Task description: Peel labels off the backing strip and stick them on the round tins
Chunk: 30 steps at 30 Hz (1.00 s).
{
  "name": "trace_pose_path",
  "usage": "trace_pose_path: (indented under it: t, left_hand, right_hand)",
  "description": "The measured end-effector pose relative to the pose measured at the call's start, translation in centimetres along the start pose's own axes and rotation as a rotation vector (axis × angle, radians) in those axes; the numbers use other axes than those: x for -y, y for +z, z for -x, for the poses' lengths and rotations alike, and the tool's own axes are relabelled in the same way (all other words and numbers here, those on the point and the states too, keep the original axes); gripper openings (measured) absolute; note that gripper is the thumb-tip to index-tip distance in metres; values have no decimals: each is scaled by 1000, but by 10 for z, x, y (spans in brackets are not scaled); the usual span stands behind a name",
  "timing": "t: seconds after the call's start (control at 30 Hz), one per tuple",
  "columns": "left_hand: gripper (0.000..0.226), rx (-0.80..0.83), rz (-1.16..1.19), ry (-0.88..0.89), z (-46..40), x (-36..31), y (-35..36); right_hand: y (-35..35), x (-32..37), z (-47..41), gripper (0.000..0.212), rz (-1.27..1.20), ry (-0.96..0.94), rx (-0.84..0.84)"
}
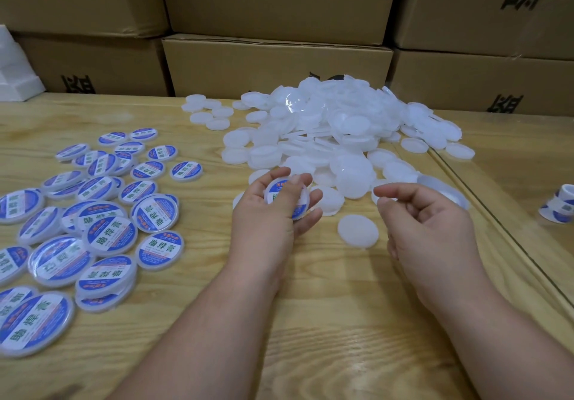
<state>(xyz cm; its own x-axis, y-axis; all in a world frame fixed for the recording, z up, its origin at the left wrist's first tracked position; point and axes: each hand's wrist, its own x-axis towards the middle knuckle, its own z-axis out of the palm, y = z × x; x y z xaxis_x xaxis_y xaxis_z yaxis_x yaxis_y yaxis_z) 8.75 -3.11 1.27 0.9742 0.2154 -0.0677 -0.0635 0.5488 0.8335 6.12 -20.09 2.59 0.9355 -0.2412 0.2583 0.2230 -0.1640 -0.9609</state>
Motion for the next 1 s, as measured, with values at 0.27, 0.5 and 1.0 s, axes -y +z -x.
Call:
trace_pose_path:
  t: [0.27, 0.5, 1.0]
  left_hand:
    - [40, -317, 139, 31, -9, -15, -10]
    - [49, -482, 531, -39, -13, -40, -26]
    - [39, -556, -96, 331, -16, -55, -51]
  right_hand:
    - [-2, 1, 0, 24, 20, -19, 6]
    - [-2, -1, 1, 23, 40, -35, -4]
    - [-8, 3, 2, 24, 57, -87, -56]
